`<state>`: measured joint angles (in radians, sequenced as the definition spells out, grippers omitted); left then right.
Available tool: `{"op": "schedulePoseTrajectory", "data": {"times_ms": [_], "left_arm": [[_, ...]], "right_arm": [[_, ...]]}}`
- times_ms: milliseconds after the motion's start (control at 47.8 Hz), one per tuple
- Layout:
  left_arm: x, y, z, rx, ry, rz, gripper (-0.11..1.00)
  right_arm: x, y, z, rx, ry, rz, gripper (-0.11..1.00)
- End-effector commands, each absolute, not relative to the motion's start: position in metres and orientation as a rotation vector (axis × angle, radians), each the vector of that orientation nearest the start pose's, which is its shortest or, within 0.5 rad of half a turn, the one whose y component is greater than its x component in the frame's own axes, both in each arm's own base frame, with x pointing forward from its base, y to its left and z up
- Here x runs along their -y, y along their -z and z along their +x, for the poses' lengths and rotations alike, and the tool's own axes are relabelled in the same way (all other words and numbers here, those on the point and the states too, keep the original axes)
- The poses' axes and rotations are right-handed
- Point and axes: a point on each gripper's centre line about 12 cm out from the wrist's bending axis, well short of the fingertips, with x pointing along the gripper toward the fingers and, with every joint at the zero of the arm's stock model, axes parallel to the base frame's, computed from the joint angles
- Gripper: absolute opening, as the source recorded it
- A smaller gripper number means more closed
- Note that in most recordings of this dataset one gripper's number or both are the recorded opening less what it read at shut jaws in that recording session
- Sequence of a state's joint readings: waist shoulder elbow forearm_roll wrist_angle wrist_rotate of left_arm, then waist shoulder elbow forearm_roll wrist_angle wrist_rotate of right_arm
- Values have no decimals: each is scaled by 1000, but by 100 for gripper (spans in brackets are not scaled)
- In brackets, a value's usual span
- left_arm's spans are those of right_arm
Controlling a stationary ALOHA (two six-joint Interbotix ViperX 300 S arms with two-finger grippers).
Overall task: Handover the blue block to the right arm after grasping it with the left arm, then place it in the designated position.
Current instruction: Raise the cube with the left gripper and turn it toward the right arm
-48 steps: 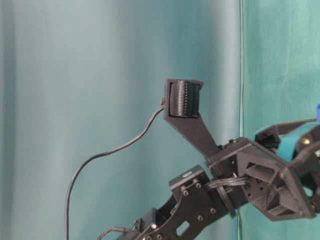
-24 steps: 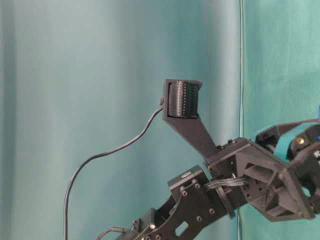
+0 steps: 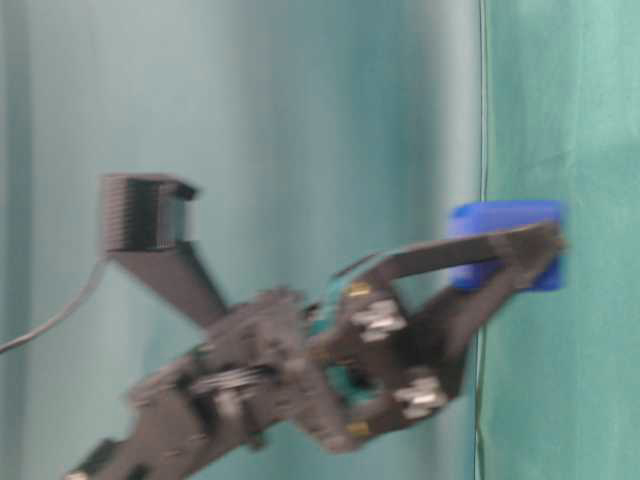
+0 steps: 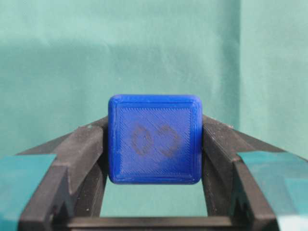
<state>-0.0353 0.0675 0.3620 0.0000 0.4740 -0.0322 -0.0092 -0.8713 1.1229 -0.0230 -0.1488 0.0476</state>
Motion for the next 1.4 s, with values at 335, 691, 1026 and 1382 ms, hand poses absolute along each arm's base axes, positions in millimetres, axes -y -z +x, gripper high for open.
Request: {"op": "schedulePoseTrajectory", "data": {"times_ms": [335, 691, 1026, 1382], "left_arm": [[19, -275, 429, -870, 28, -2, 47], [18, -319, 420, -815, 27, 0, 47], [17, -340, 410, -767, 25, 2, 47], [15, -340, 410, -767, 20, 0, 47]], "right_arm": [[2, -287, 220, -86, 8, 25, 94], [2, -287, 220, -89, 8, 25, 94], [2, -287, 220, -87, 8, 25, 94], [2, -287, 220, -87, 8, 25, 94]]}}
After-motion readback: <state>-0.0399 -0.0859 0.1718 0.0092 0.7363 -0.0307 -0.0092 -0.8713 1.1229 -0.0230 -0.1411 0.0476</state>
